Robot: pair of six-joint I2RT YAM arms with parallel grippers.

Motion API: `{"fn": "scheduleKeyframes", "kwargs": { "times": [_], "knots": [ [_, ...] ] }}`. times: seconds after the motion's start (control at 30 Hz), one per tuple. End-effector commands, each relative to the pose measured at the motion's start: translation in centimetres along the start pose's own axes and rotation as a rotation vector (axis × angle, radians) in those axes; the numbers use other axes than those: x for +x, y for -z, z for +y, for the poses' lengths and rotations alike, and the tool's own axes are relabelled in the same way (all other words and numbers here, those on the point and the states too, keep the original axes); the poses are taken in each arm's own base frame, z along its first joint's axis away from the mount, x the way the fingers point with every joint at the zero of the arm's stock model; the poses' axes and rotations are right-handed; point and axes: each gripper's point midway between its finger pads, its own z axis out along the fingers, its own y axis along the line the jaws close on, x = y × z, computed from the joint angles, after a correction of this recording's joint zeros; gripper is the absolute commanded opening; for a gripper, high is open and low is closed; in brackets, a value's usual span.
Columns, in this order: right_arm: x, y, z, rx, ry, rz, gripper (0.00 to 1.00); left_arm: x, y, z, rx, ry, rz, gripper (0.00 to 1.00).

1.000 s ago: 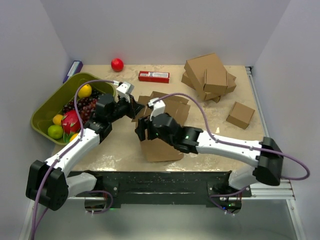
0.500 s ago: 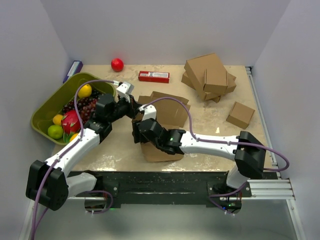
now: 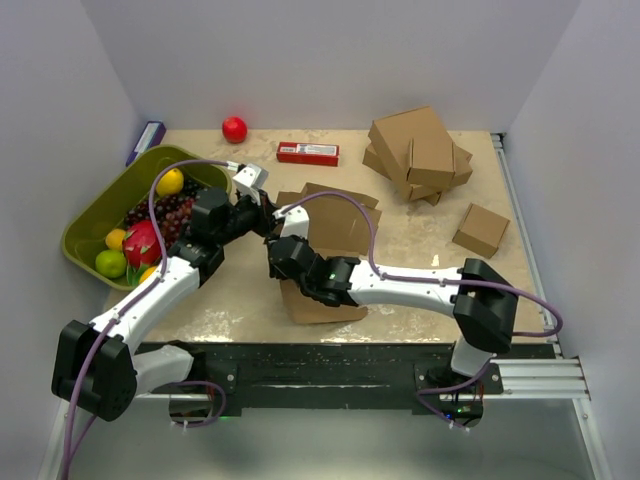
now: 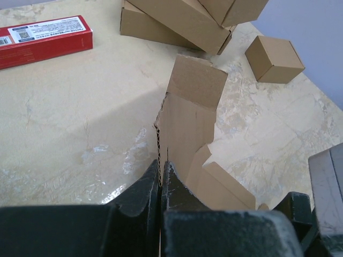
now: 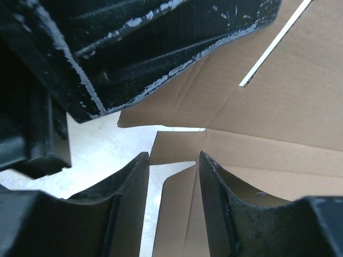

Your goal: Fold the paper box

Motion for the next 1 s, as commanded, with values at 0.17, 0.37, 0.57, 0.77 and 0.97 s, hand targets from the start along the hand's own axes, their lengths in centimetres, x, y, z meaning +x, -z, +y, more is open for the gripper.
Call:
{"fn": "scheduleKeyframes", "kwargs": {
  "times": [0.17, 0.37, 0.57, 0.77, 0.97],
  "knots": [
    [-4.2, 2.1, -1.0, 0.025, -0.058, -0.134, 0.38, -2.8, -0.1, -1.2, 0.042, -0.018, -0.071, 0.0],
    [-3.3, 2.0, -2.9, 0.072, -0.058, -0.114, 0.33, -2.9, -0.1, -1.5, 0.063, -0.029, -0.076, 0.0],
    [-2.3, 1.1, -4.4, 0.055, -0.099, -0.075, 0.3, -2.9, -0.1, -2.0, 0.094, -0.035, -0.08, 0.0],
    [-0.8, -0.2, -4.7, 0.016, -0.126, -0.043, 0.3, -2.8, -0.1, -2.4, 0.118, -0.039, -0.08, 0.0],
    [-0.3, -1.0, -4.0, -0.042, -0.133, -0.059, 0.34, -2.9, 0.0, -2.9, 0.147, -0.04, -0.084, 0.0]
  ]
}}
